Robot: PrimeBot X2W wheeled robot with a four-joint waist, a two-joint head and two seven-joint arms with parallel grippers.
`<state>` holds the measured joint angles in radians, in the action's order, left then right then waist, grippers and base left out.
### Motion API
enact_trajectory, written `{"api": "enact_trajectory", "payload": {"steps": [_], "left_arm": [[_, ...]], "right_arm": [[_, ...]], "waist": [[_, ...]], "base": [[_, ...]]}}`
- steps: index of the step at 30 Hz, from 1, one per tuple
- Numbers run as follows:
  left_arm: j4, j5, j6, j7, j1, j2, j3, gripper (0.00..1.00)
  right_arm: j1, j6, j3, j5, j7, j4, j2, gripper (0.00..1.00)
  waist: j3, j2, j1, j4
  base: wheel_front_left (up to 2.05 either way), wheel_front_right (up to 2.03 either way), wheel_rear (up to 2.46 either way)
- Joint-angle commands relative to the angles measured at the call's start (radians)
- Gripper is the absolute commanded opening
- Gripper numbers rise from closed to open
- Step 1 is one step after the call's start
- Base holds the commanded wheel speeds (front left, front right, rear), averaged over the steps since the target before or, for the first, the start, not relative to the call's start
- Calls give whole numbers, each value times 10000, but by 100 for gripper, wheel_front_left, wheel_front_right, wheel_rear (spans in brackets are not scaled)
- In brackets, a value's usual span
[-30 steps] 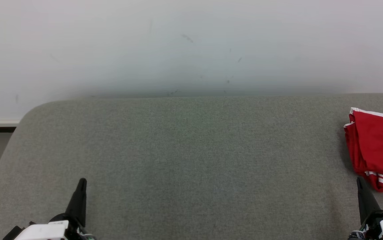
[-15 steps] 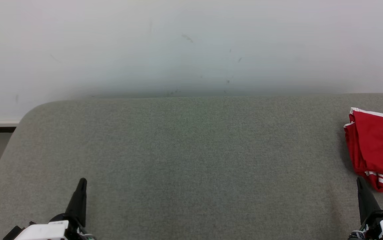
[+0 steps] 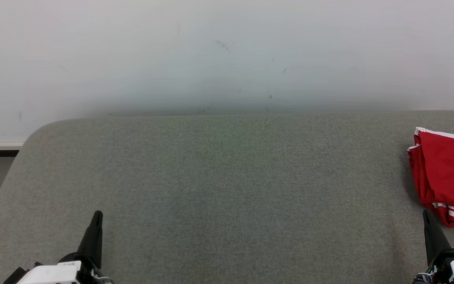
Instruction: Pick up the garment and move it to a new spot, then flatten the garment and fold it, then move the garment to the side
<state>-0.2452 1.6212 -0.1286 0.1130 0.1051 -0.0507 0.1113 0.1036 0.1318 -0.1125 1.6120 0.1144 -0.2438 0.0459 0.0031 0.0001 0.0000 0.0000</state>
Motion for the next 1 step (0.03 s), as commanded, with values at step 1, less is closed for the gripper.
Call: {"api": "enact_trajectory", "payload": {"steps": [1], "left_arm": [[-5, -119, -54, 19, 89, -35, 34, 0]], "right_arm": [[118, -21, -34, 21, 30, -25, 81, 0]], "waist": [[0, -1, 0, 0]], "base": [[0, 0, 0]]}}
